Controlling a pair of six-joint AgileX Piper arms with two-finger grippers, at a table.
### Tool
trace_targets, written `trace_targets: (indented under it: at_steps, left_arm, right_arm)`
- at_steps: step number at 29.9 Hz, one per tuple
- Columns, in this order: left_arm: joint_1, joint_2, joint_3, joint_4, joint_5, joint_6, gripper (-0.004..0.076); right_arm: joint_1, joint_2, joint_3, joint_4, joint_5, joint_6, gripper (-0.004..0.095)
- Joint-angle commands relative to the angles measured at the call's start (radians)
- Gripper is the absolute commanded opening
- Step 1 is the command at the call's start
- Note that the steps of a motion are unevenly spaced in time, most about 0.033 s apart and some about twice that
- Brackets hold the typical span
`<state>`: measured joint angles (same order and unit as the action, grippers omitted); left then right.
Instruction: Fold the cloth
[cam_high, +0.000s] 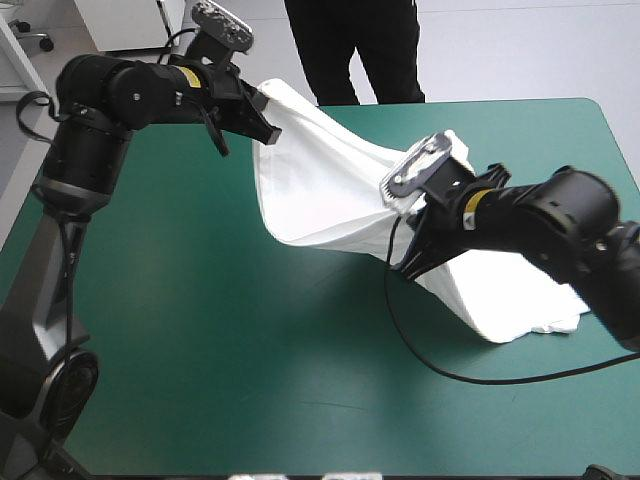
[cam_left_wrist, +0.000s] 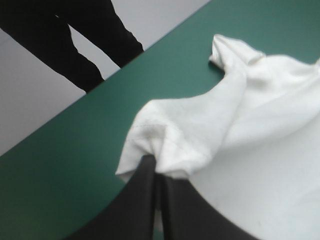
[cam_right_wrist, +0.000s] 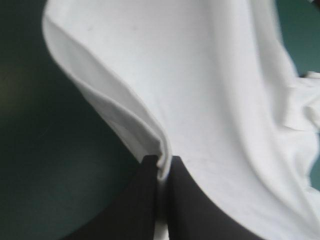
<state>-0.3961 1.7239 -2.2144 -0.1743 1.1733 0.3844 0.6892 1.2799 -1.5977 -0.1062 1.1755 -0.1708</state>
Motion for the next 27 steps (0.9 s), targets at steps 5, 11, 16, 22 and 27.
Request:
trace_targets:
  at_steps: [5,11,16,22,27]
  left_arm:
    - [-0.001,-0.186,-0.030,-0.015,-0.151,-0.044,-0.0009]
    - [-0.001,-0.336,-0.030,-0.016,-0.272,-0.044,-0.0009]
    - [-0.001,-0.443,-0.030,-0.016,-0.344,-0.042,-0.0009]
    - [-0.001,-0.544,-0.030,-0.007,-0.432,-0.040,-0.0009]
    - [-0.001,-0.594,-0.033,-0.007,-0.452,-0.040,-0.0009]
  right_arm:
    - [-0.022,-0.036,-0.381,-0.174,0.065,0.075,-0.0017]
    - [-0.022,-0.036,-0.569,-0.346,0.006,0.196,-0.0017]
    - [-0.022,-0.036,-0.657,-0.495,-0.102,0.334,-0.0017]
    - [-0.022,-0.036,-0.725,-0.520,-0.219,0.358,-0.0017]
    - [-0.022,-0.036,-0.798,-0.514,-0.315,0.358,-0.0017]
